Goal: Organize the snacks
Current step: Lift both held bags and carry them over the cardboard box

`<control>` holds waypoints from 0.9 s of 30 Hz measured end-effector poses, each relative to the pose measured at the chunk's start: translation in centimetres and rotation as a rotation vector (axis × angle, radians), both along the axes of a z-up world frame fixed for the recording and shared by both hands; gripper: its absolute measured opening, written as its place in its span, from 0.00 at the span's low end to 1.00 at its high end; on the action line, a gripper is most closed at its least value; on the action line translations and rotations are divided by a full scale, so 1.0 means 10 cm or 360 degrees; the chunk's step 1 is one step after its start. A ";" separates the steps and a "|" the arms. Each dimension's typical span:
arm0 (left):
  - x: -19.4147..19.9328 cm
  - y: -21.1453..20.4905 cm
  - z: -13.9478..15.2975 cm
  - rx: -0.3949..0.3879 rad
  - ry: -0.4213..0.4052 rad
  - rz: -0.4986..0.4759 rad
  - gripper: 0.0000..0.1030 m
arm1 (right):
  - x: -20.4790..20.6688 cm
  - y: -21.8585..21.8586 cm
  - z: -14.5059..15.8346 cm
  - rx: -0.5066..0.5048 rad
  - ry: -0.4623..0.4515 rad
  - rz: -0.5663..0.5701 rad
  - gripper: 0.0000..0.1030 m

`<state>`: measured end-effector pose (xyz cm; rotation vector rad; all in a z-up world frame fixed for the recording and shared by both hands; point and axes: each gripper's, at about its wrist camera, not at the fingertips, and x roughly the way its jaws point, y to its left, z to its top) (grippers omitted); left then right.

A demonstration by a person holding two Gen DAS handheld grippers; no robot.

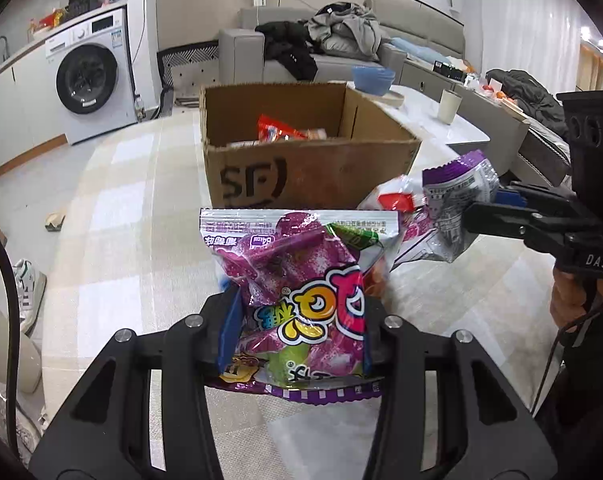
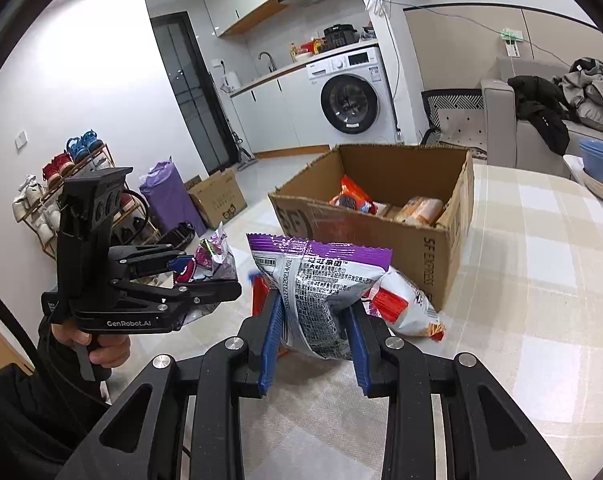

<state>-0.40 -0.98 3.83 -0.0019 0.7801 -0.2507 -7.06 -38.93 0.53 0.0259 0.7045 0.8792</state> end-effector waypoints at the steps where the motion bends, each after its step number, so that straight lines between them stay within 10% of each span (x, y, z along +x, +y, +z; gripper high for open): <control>1: -0.03 0.01 0.05 -0.0001 -0.0015 -0.0001 0.41 | 0.00 0.00 0.02 0.0010 -0.0005 -0.0003 0.30; 27: 0.01 0.04 0.59 -0.0030 -0.0193 0.0161 0.41 | 0.04 -0.15 0.31 0.0159 -0.0155 -0.0156 0.30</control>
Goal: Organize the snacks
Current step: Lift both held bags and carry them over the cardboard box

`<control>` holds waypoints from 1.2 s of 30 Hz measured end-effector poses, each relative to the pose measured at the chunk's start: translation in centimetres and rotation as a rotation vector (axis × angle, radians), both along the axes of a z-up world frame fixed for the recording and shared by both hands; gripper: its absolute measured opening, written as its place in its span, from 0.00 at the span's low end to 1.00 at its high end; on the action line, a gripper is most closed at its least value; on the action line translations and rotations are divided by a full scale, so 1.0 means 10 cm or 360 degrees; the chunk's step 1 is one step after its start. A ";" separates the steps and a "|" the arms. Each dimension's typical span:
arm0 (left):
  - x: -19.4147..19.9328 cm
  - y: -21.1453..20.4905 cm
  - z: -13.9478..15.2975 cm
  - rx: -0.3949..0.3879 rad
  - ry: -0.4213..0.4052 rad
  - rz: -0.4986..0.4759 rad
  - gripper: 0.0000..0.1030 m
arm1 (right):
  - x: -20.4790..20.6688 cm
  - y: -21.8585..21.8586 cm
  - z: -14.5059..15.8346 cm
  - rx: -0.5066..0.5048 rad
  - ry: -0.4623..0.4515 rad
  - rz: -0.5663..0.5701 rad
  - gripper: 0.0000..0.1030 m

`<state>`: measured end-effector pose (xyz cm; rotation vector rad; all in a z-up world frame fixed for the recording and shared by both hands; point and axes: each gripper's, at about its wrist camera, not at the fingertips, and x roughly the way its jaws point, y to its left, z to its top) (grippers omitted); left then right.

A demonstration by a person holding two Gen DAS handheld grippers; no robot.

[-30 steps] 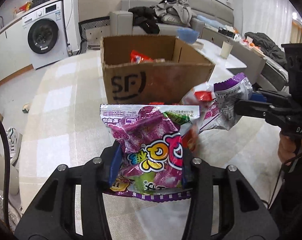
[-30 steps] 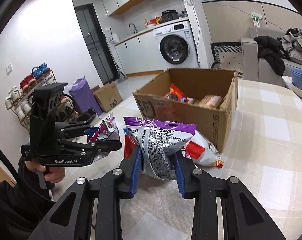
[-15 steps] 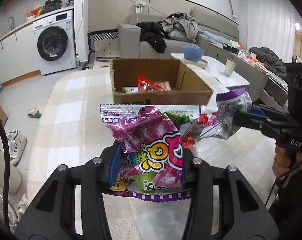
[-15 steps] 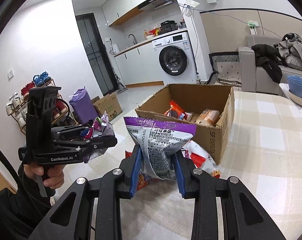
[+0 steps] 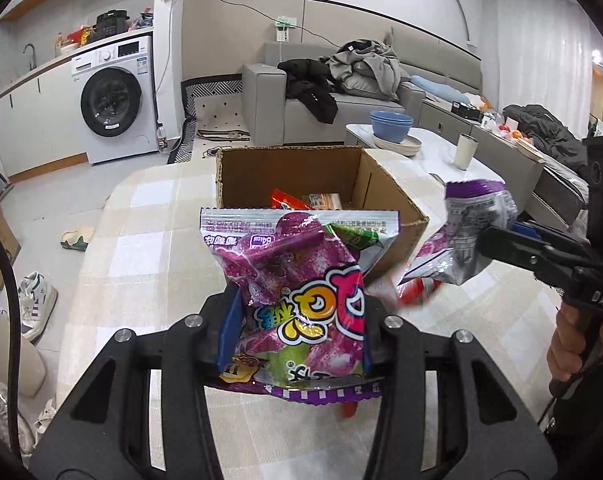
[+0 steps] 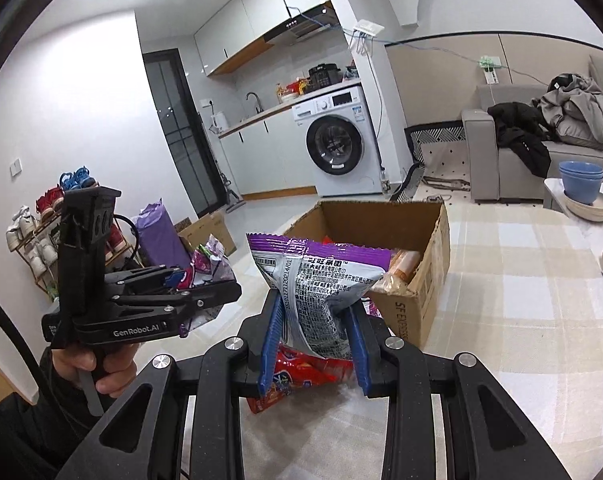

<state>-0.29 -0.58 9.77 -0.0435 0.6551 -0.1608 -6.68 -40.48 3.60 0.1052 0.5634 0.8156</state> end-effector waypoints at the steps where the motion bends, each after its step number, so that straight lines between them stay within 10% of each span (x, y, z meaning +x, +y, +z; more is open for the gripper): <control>1: 0.02 0.00 0.00 -0.0004 0.0000 0.0003 0.41 | 0.00 -0.01 0.02 0.0008 -0.0013 -0.0006 0.30; 36: 0.48 -0.12 -0.02 0.0040 -0.0011 0.0158 0.41 | 0.25 0.13 0.02 0.0045 -0.0044 -0.0155 0.30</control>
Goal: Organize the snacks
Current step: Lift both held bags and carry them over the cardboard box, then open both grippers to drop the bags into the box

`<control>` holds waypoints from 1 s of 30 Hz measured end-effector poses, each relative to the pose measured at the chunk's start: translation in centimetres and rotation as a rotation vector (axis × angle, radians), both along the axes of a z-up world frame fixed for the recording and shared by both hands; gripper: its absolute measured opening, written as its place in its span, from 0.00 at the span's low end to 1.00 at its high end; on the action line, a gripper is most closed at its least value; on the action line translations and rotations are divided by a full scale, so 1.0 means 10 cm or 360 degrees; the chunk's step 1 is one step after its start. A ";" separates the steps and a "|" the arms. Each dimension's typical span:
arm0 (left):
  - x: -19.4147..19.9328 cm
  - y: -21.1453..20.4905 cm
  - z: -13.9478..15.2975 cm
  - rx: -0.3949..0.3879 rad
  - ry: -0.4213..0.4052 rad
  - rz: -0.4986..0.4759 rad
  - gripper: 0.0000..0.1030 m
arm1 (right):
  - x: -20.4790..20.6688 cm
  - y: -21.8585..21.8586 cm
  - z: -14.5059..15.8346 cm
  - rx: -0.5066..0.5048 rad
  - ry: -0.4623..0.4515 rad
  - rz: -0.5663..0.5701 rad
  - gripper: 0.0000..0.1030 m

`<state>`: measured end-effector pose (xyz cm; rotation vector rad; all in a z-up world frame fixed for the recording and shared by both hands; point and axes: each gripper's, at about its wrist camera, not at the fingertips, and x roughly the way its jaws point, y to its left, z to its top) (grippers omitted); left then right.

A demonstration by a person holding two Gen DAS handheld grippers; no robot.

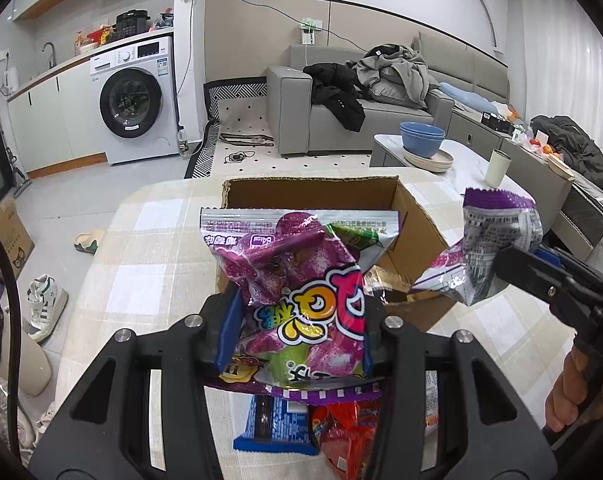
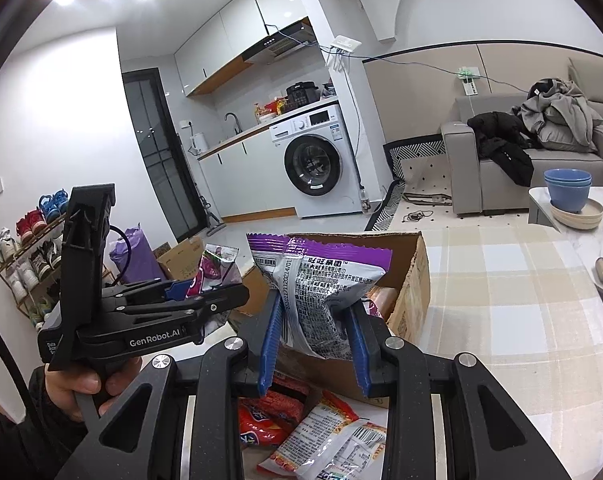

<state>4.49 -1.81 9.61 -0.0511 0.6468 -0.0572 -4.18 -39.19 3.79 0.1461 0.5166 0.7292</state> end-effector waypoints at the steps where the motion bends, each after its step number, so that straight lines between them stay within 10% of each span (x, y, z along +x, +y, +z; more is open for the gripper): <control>1: 0.01 0.01 0.00 -0.0004 0.0000 0.0003 0.41 | 0.00 0.00 0.00 0.0003 0.0000 -0.0002 0.30; 17: 0.36 0.01 -0.17 0.0058 0.0057 0.0079 0.43 | 0.30 0.18 0.01 -0.0121 0.0003 -0.0056 0.32; 25: 0.40 -0.11 -0.17 0.0112 0.0063 0.0044 0.77 | 0.30 -0.05 -0.02 -0.0075 0.0031 -0.0120 0.49; 30: 0.42 -0.21 -0.17 0.0153 0.0083 0.0017 0.79 | 0.28 -0.10 -0.01 -0.0074 0.0031 -0.0130 0.49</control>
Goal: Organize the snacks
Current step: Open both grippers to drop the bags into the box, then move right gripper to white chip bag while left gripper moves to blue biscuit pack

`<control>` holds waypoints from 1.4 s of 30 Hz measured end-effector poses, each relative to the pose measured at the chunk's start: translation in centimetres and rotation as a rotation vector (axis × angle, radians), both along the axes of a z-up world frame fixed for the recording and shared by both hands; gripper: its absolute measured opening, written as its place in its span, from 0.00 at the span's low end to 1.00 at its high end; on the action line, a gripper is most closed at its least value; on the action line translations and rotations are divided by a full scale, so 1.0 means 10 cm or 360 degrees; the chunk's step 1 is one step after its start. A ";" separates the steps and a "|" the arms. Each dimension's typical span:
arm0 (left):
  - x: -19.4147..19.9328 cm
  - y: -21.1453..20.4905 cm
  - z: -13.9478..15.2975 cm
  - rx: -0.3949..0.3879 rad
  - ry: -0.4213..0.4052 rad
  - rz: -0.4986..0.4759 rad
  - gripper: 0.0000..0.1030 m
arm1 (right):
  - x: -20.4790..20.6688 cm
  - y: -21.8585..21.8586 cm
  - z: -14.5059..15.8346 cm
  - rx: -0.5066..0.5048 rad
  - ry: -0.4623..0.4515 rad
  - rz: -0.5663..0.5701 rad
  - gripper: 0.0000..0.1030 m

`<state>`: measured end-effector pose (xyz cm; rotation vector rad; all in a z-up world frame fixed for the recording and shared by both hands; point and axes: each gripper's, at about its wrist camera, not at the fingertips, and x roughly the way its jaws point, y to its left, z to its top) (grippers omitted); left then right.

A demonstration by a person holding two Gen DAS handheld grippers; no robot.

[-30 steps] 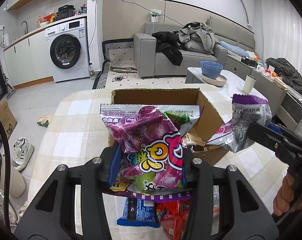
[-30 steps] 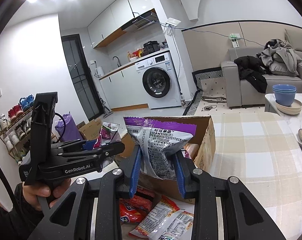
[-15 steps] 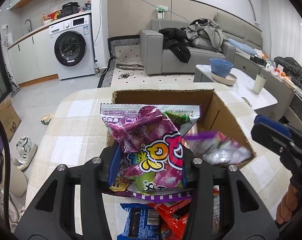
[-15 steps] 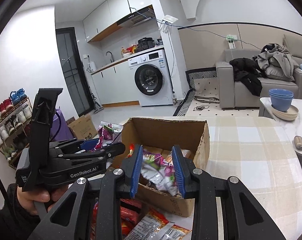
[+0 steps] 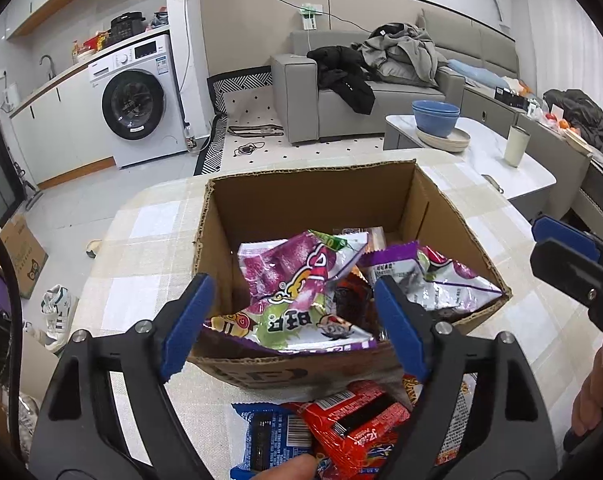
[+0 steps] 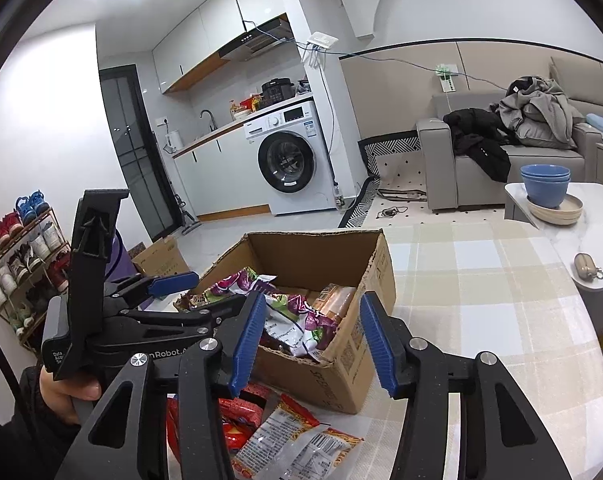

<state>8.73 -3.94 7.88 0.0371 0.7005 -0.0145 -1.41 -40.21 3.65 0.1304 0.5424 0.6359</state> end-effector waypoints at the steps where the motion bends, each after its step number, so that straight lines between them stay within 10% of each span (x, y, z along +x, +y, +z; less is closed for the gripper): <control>1: 0.01 -0.01 0.00 0.0004 -0.0001 -0.0003 0.81 | 0.00 -0.01 0.00 -0.0002 0.0004 -0.0005 0.49; 8: 0.02 -0.01 0.02 0.0013 -0.0007 0.0007 0.86 | 0.00 -0.02 -0.03 0.0002 0.0015 -0.0003 0.52; 10: 0.00 -0.01 0.03 0.0016 -0.0014 0.0018 1.00 | -0.01 -0.03 -0.04 0.0009 0.0022 -0.0002 0.64; 19: -0.19 0.07 0.04 -0.0014 -0.0032 0.0029 0.99 | -0.09 -0.07 -0.10 0.0022 0.0065 -0.0007 0.99; 42: -0.94 0.59 -0.36 -0.0080 0.0066 0.0149 0.99 | -0.34 0.21 -0.41 -0.0307 0.0311 0.0074 0.99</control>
